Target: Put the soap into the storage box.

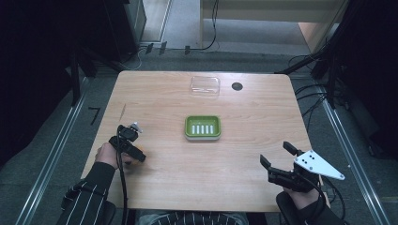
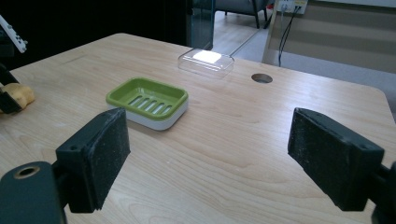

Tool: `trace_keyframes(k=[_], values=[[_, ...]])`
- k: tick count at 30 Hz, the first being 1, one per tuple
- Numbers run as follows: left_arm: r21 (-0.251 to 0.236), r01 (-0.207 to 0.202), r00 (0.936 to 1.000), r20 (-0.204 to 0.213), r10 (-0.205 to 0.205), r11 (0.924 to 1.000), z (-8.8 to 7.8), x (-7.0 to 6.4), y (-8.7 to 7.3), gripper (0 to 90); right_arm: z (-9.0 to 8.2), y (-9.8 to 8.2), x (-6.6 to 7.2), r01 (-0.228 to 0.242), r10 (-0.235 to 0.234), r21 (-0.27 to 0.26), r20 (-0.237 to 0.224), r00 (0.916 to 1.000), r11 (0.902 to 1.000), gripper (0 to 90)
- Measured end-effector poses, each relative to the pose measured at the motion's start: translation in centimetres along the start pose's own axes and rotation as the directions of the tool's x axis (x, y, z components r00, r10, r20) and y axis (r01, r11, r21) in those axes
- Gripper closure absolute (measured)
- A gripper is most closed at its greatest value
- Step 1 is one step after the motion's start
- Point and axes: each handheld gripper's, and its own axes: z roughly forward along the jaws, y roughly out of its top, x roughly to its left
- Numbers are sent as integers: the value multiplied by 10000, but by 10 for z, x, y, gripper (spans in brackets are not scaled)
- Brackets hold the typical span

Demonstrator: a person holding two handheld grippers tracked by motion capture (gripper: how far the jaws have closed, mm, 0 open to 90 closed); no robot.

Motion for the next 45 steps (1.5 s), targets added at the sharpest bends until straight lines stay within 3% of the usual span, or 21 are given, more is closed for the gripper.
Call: trace_keyframes(k=[13, 17, 45], values=[[129, 25, 10000, 76, -26, 9999, 2, -2, 0, 147, -1, 0, 0, -47, 47, -15, 15, 10000, 10000, 134], [-127, 32, 9999, 132, -30, 9999, -1, -3, -2, 252, -1, 0, 0, -46, 46, -21, 17, 10000, 10000, 134], [-255, 49, 9994, 339, -40, 9997, -9, -2, -1, 259, -1, 0, -1, -38, 38, -15, 12, 10000, 10000, 134]])
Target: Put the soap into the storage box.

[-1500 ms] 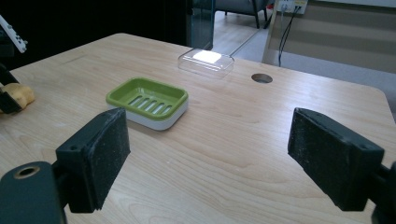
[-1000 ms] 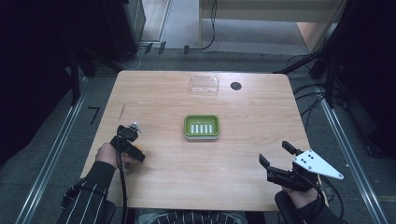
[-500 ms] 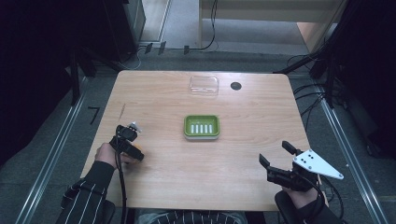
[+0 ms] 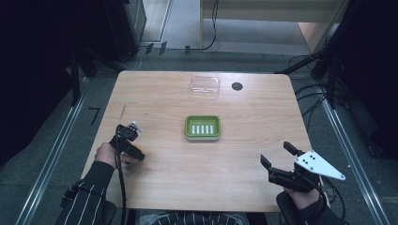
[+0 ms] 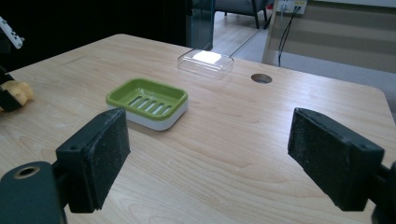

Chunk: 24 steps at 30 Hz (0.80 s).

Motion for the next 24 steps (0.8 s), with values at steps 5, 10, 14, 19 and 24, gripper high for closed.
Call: trace_keyframes(k=[5, 10, 14, 19, 24], values=[[74, -125, 9999, 74, 125, 9999, -1, -2, 1, 259, 0, 0, 0, 8, -8, 13, -2, 10000, 10000, 134], [-1, -198, 9998, 61, 198, 9998, -3, -3, 3, 259, 0, 0, 0, 8, -8, 11, -2, 10000, 10000, 134], [-19, -287, 9995, 116, 287, 9996, -6, -6, 7, 259, 0, 0, 0, -5, 5, 12, 0, 10000, 10000, 134], [9, -498, 9987, 129, 498, 9988, -8, -9, 10, 259, 0, 0, 0, 10, -10, 13, 0, 10000, 10000, 135], [36, -706, 9974, 165, 705, 9975, -10, -14, 16, 259, 0, 0, 0, 22, -22, 18, 6, 10000, 10000, 134]])
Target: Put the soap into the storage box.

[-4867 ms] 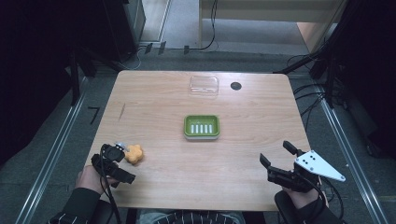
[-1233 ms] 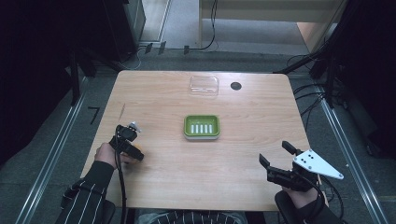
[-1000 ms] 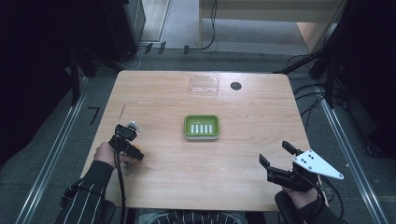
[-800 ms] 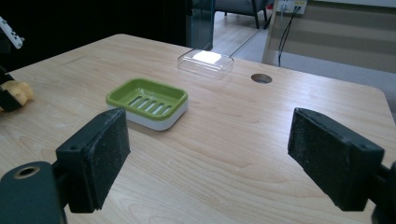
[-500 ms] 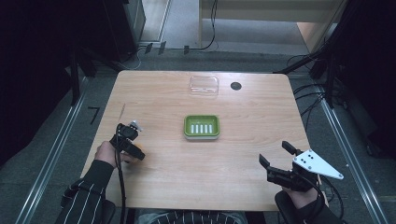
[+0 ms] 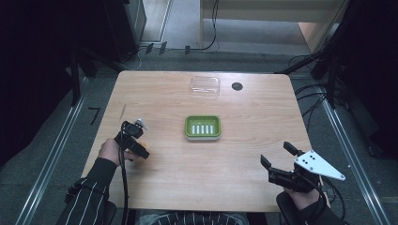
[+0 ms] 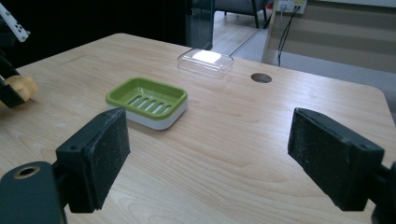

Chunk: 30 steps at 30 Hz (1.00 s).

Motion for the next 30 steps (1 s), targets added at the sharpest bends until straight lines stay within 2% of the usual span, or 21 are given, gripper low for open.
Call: trace_keyframes(k=[19, 30], values=[[-133, -673, 9977, 59, 674, 9976, -4, -12, 22, 258, -2, -1, 0, -1, 0, 21, 55, 10000, 10000, 135], [-102, -1143, 9934, 104, 1144, 9934, -5, -20, 35, 259, -4, -1, 0, -59, 59, 55, 122, 9999, 10000, 134]])
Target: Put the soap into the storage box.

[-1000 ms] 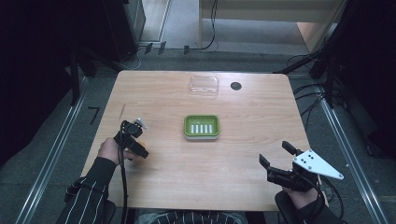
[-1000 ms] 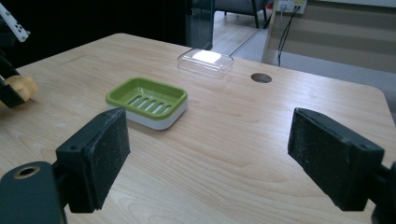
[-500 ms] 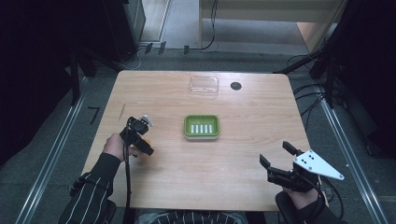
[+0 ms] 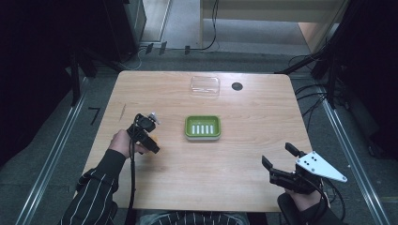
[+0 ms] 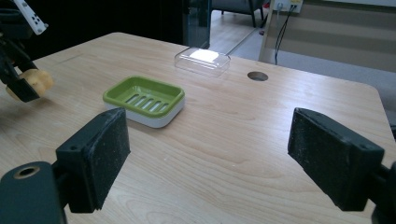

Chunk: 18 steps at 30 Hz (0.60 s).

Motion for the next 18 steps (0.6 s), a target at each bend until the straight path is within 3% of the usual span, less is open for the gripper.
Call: trace_keyframes(k=[18], values=[[-78, -772, 9969, 115, 772, 9970, -5, -9, 25, 258, -3, -1, -1, -17, 17, -2, 117, 9999, 10000, 135]])
